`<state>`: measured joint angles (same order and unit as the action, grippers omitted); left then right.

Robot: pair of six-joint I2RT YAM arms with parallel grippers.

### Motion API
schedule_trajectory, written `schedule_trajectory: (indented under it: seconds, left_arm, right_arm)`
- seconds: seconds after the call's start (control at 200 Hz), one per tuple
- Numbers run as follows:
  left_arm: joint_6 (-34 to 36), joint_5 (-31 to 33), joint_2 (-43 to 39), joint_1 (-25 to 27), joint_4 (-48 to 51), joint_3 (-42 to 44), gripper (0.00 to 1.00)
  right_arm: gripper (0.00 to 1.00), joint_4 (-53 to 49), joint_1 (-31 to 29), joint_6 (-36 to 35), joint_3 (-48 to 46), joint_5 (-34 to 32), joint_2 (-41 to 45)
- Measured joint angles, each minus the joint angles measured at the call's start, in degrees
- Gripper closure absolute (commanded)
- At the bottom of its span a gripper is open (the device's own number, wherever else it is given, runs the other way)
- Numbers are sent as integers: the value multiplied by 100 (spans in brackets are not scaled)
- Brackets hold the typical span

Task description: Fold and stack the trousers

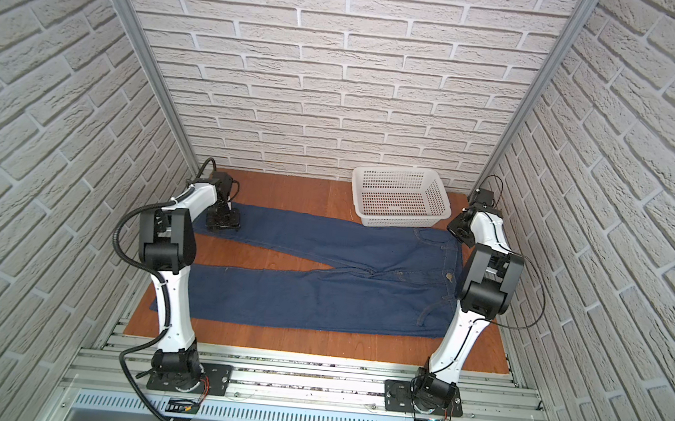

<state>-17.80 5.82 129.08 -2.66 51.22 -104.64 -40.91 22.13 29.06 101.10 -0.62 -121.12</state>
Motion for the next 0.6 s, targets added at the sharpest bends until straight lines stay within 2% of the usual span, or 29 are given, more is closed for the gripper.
schedule_trajectory:
  seconds: [0.08,0.14,0.28,0.465,0.6]
  left_arm:
    - [0,-2,2,-2,0,-15,33]
    - [-2,-2,2,-2,0,-15,31]
    - [-7,0,-81,2,-31,42,27]
    - [-48,59,-841,83,-15,258,25]
    - [-114,98,-1825,236,-37,520,25]
  right_arm:
    - [82,-26,-20,-35,122,-87,-177]
    - [68,-55,-28,-61,133,-153,-240]
    - [54,-125,-28,-105,127,-407,-199]
    - [49,-251,-28,-101,-149,-793,417]
    - [50,-240,-28,-57,-826,-872,1530]
